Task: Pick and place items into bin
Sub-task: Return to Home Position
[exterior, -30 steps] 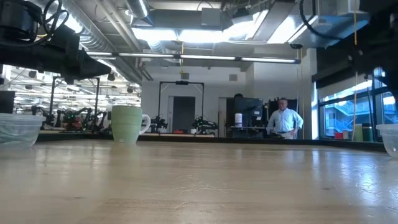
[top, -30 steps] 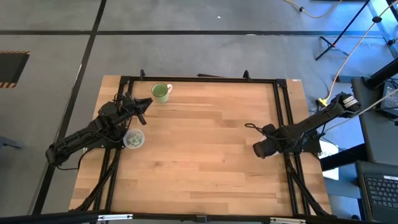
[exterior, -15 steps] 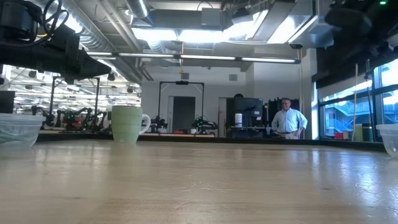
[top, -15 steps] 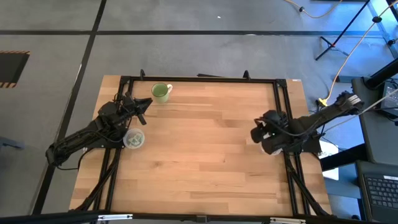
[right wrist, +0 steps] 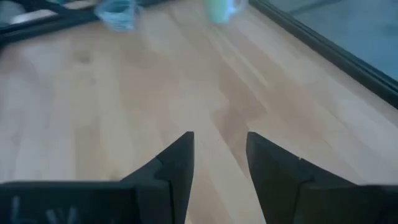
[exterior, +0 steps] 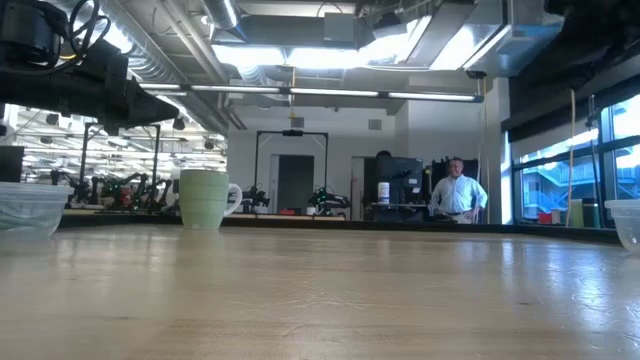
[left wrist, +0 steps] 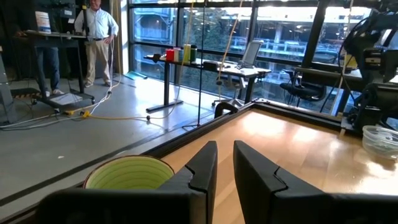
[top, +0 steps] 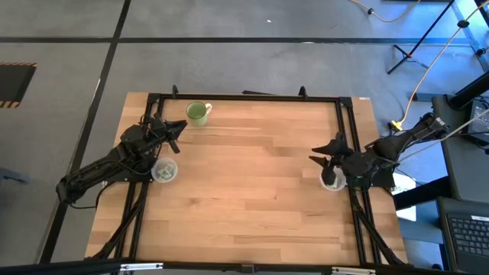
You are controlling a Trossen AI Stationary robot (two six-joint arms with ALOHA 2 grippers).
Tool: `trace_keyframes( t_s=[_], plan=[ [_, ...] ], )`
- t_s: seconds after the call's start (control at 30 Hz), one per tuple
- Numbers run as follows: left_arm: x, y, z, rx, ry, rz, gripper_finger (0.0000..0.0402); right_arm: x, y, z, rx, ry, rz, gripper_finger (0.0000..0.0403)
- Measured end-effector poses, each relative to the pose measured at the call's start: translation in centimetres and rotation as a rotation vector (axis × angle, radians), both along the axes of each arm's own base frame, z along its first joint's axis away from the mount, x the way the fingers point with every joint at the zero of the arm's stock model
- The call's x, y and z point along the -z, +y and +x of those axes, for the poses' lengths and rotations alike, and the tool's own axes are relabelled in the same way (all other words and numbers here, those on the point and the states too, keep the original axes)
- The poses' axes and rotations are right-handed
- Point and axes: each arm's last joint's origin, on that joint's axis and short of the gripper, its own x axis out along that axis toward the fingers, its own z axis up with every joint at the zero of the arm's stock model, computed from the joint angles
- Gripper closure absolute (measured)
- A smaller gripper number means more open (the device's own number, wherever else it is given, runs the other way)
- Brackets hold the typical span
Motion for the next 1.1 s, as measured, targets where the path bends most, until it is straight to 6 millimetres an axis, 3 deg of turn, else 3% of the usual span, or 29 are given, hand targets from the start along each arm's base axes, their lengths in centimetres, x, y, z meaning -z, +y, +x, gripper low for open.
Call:
trace_keyframes(
  t_s=[0.2, 0.33, 0.53, 0.83, 1.1],
  plan=[
    [0.0, 0.0, 0.0, -0.001, 0.0, 0.0, 0.0355, 1.6, -0.7, -1.9, -0.19, -0.1, -0.008, 0.0253],
    [0.0, 0.0, 0.0, -0.003, 0.0, 0.0, 0.0354, 2.4, -1.5, -3.6, -0.216, -0.209, -0.01, 0.0253],
    [0.0, 0.0, 0.0, -0.002, 0.0, 0.0, 0.0354, 1.2, -2.5, -5.9, -0.281, -0.454, 0.025, 0.0253],
    [0.0, 0.0, 0.0, 0.0, 0.001, -0.001, 0.0355, 1.0, -2.7, -5.9, -0.25, -0.444, -0.092, 0.0253],
    [0.0, 0.0, 0.0, 0.0, -0.004, 0.002, 0.035, 2.3, -1.7, -4.8, -0.436, -0.488, -0.162, 0.0253]
  ],
)
